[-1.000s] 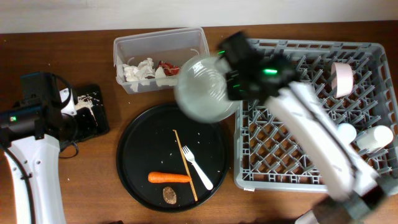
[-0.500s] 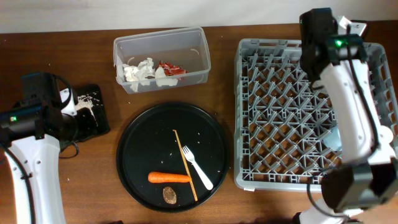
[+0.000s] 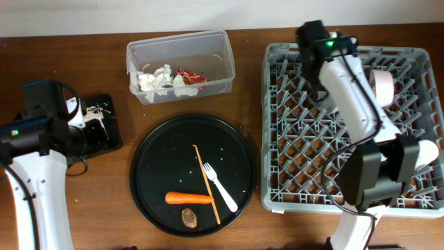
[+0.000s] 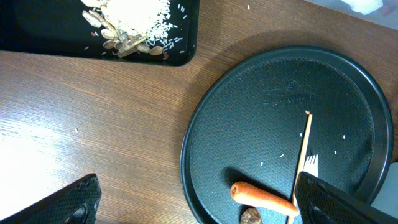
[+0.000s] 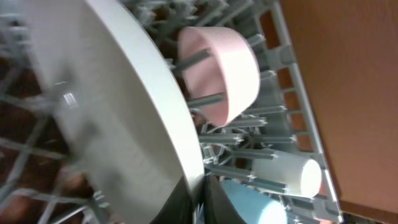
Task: Sort waste into correct bins and load items into the dishwasher rack
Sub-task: 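Stand the white plate upright in the rack's back slots with the right gripper, then move the right gripper to the white fork and grasp it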
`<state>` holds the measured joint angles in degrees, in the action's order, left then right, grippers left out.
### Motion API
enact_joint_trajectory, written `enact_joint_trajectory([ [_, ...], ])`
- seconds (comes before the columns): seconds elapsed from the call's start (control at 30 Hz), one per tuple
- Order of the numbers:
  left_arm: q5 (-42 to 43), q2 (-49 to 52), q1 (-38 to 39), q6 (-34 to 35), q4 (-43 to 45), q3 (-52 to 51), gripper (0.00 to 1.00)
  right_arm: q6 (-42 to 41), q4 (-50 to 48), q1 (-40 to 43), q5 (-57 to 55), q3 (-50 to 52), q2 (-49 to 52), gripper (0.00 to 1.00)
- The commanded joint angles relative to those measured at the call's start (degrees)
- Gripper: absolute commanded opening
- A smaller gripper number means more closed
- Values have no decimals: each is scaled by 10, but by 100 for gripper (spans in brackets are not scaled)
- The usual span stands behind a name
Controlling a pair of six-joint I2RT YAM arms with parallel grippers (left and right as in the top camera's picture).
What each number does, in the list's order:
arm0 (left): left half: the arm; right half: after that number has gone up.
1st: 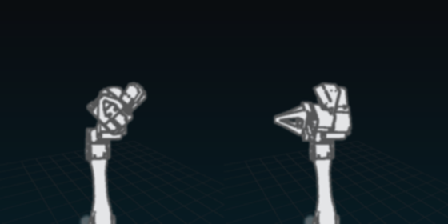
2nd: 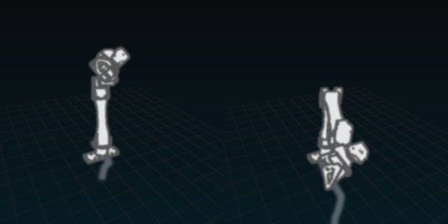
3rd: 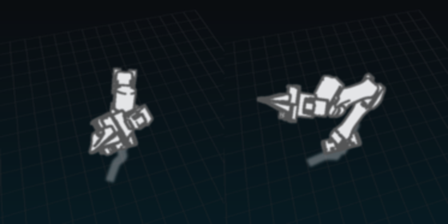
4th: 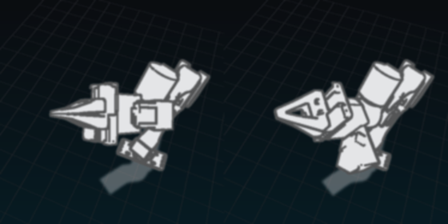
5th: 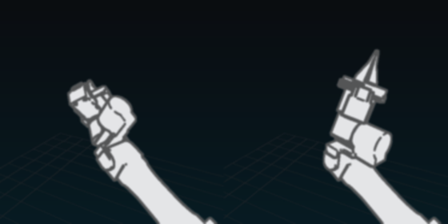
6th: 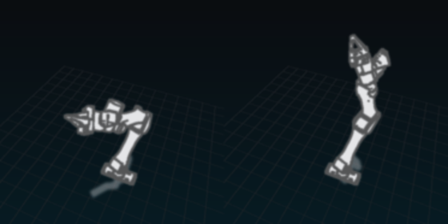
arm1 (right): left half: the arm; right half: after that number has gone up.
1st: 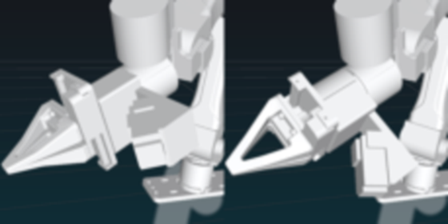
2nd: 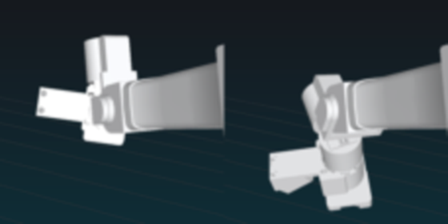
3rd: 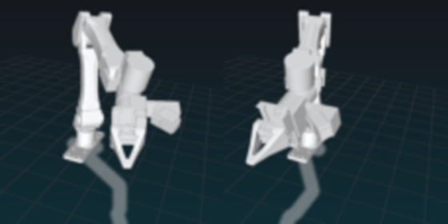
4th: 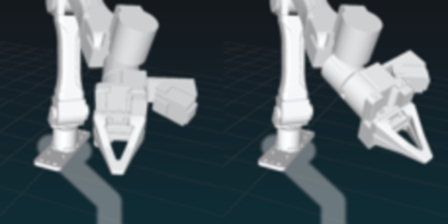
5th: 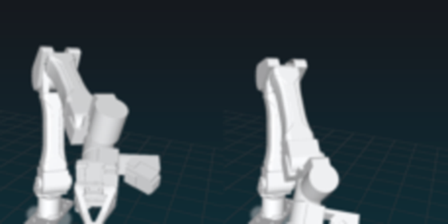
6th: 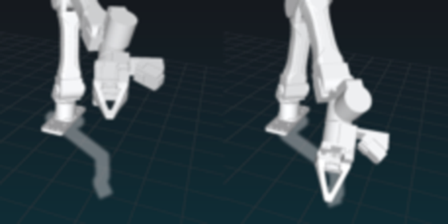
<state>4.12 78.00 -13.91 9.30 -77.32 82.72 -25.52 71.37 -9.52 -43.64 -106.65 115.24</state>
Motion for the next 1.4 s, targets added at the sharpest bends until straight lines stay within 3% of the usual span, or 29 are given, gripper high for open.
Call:
enact_joint_trajectory([
  [0.0, 6, -4, -2, 5, 1, -2, 99, -5, 11, -58, 73, -1, 2, 25],
  [0.07, 6, -4, -2, 5, 1, -2, 99, -5, 30, -79, 72, -1, 2, 54],
  [0.13, 6, -4, -2, 5, 1, -2, 99, -5, 49, -86, 73, -1, -1, 60],
  [0.33, 6, -4, -2, 5, 1, -2, 99, -5, 71, -83, 132, -2, -93, 61],
  [0.43, 6, -4, -2, 5, 1, -2, 99, 11, 71, -74, 187, -2, -180, 73],
  [0.5, 6, -4, -2, 5, 1, -2, 99, 74, 67, -57, 294, -2, -236, 81],
  [0.57, 6, -4, -2, 5, 1, -2, 99, 151, 78, -47, 430, -2, -266, 82],
  [0.67, 6, -4, -2, 5, 2, -2, 99, 183, 115, -60, 525, 4, -265, 83],
  [0.87, 6, -4, -2, 5, 2, -2, 99, 172, 80, -190, 535, 148, -258, 87],
  [1.1, 6, -4, -2, 5, 1, -2, 99, 154, -149, -342, 541, 396, -252, 87],
  [1.37, 6, -4, -2, 5, 1, -2, 99, 140, -235, -385, 519, 422, -134, 84],
])
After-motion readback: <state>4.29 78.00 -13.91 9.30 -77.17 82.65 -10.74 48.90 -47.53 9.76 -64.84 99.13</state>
